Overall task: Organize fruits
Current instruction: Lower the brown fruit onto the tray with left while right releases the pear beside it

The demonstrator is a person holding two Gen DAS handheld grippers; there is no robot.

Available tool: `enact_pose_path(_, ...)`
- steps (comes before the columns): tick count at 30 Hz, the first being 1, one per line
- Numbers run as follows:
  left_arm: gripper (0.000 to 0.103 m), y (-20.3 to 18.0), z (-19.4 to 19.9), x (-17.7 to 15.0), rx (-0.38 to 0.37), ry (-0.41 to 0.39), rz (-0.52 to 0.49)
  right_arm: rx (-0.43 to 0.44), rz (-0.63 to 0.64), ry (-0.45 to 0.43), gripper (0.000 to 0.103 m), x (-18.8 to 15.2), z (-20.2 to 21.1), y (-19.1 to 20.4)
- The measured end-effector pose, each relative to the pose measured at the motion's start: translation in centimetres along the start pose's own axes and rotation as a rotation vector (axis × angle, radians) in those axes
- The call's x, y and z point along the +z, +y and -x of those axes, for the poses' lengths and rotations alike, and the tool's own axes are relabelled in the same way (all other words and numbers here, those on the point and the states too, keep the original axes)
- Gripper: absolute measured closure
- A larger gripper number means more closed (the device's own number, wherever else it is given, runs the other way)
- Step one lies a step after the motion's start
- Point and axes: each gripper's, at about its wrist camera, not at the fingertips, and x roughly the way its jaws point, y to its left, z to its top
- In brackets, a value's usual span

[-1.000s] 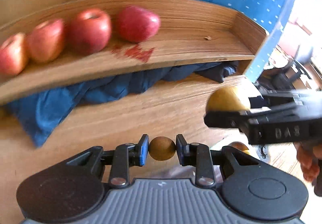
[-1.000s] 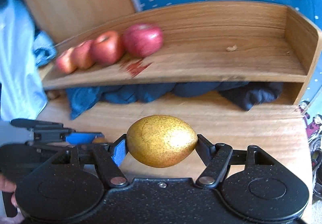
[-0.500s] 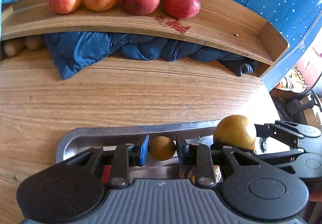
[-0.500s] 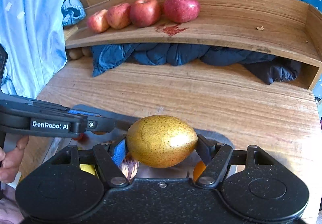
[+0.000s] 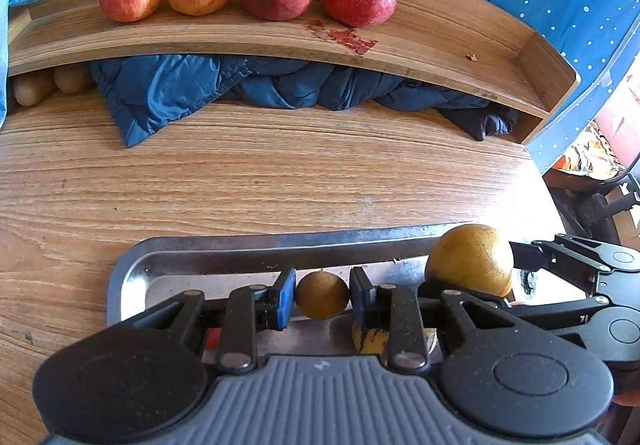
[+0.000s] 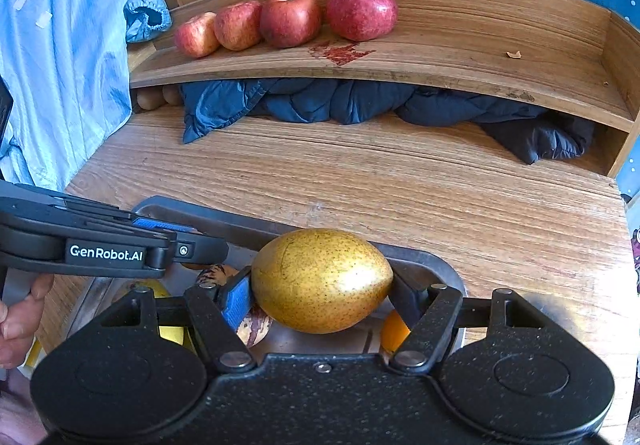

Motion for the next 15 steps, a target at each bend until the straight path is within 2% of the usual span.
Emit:
enact_pose_path(8, 0.071, 0.12, 0.25, 0.05, 0.015, -0.007, 0.010, 0.000, -0.001, 0.000, 0.030, -0.02, 0.04, 0.03)
enact_pose_path(12, 0.065, 0.14, 0.44, 0.03, 0.020, -0.009, 0.014, 0.000, -0.001, -0.001, 0.030, -0.04, 0.07, 0.05)
enact_pose_path(15, 0.057, 0.15, 0.65, -0.03, 0.028, -0.018, 0.019, -0.007, 0.003, -0.021, 0.024, -0.03, 0.43, 0.06)
